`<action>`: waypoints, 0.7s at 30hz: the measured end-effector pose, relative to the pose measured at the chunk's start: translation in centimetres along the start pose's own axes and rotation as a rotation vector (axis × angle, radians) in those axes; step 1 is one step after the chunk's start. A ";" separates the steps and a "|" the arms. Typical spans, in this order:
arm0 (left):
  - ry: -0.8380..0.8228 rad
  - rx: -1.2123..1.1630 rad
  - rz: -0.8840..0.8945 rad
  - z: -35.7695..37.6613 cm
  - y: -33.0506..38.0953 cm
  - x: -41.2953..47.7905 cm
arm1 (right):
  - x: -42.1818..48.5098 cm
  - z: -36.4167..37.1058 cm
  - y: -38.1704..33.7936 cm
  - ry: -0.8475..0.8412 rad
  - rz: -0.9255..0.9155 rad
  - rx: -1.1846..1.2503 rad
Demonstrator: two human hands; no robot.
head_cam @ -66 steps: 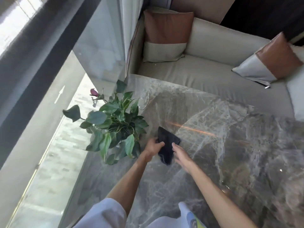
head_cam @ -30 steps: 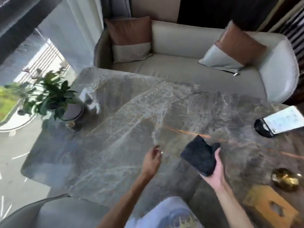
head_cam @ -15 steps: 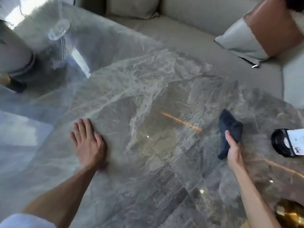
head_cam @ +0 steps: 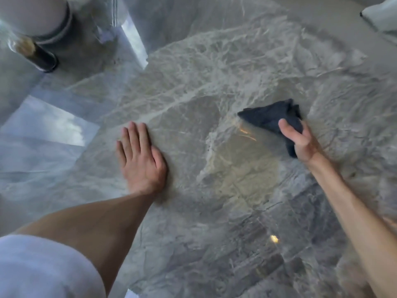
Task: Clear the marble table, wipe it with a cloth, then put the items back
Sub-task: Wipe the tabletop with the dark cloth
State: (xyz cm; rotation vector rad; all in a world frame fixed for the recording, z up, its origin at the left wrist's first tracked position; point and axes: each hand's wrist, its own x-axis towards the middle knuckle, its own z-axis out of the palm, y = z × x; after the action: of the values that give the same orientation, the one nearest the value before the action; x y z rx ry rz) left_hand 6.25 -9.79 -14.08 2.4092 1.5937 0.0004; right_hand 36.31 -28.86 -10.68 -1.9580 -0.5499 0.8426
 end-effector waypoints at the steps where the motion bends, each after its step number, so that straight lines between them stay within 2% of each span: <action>1: -0.002 -0.007 -0.003 0.0 0.0 0.0 | 0.0 0.3 -0.2 -0.055 -0.006 -0.036; 7: -0.002 -0.017 -0.006 -0.1 0.1 0.0 | -2.3 0.6 0.0 -0.141 -0.095 -0.093; 10: 0.002 -0.031 -0.006 -0.2 0.2 -0.1 | -4.6 0.2 0.5 -0.177 -0.078 -0.100; 12: 0.001 -0.035 -0.007 -0.2 0.2 -0.1 | -6.5 0.4 0.9 -0.141 -0.052 -0.074; 15: 0.001 -0.034 -0.005 -0.3 0.2 -0.1 | -10.2 1.4 2.6 -0.021 -0.034 -0.021; 17: -0.004 -0.035 -0.001 -0.3 0.2 -0.1 | -12.9 3.1 3.4 0.117 0.004 0.000; 21: -0.006 -0.038 -0.004 -0.3 0.2 -0.1 | -16.7 9.0 2.7 0.408 0.258 0.137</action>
State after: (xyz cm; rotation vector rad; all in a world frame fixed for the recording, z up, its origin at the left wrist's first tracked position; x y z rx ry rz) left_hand 6.30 -9.86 -13.73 2.3753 1.5812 0.0232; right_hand 18.55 -36.10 -10.56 -2.0244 0.0004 0.5900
